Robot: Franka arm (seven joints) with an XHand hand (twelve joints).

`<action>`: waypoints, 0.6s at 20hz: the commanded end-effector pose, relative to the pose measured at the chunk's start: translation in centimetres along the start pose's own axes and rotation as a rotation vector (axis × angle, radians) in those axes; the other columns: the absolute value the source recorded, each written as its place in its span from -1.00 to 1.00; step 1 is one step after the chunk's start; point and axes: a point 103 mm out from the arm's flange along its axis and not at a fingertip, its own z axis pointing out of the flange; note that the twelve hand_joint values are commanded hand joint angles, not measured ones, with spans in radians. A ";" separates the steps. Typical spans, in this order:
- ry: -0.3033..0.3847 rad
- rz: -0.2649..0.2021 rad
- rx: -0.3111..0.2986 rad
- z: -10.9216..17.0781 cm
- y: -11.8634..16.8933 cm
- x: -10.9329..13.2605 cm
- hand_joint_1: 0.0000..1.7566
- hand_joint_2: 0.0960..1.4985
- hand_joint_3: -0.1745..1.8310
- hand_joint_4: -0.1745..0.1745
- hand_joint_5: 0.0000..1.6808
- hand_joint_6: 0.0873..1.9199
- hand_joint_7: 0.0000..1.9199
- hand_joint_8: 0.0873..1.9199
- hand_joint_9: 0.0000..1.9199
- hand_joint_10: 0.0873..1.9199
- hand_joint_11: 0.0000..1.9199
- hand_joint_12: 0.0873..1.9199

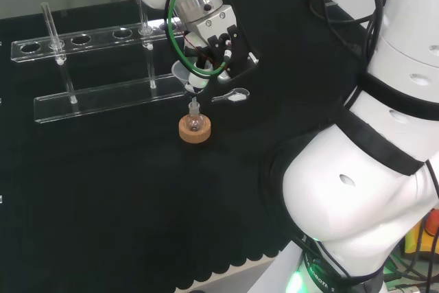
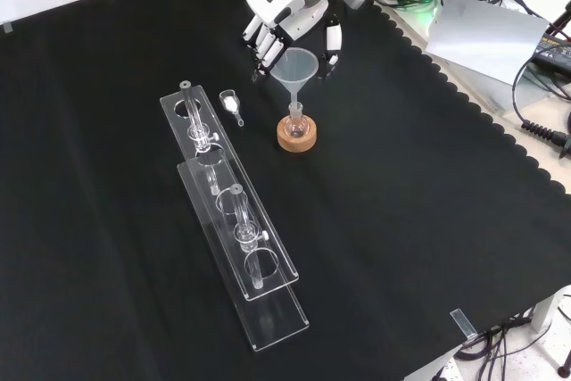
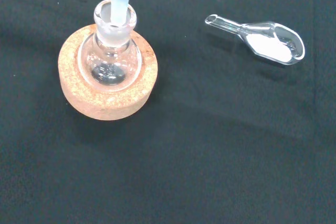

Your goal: Place the funnel on the round-bottom flask.

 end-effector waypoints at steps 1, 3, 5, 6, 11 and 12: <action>0.002 0.003 0.009 0.4 0.4 -0.1 -0.10 -0.17 -0.19 -0.19 -0.35 -0.84 -0.34 -0.26 -0.22 -0.48 -0.63 0.34; 0.004 0.005 0.010 0.5 0.4 -0.2 -0.10 -0.17 -0.19 -0.19 -0.35 -0.84 -0.34 -0.26 -0.22 -0.48 -0.63 0.34; 0.014 0.002 0.010 0.7 0.4 -0.4 -0.10 -0.17 -0.19 -0.19 -0.35 -0.83 -0.34 -0.26 -0.22 -0.48 -0.63 0.34; 0.017 0.000 0.011 0.8 0.5 -0.4 -0.10 -0.17 -0.19 -0.19 -0.35 -0.83 -0.34 -0.26 -0.22 -0.48 -0.63 0.34; 0.010 0.005 0.020 1.0 0.6 -0.4 -0.10 -0.17 -0.19 -0.19 -0.36 -0.82 -0.34 -0.26 -0.22 -0.48 -0.63 0.34; 0.009 0.003 0.020 1.0 0.6 -0.4 -0.10 -0.17 -0.19 -0.19 -0.36 -0.82 -0.34 -0.26 -0.22 -0.48 -0.63 0.34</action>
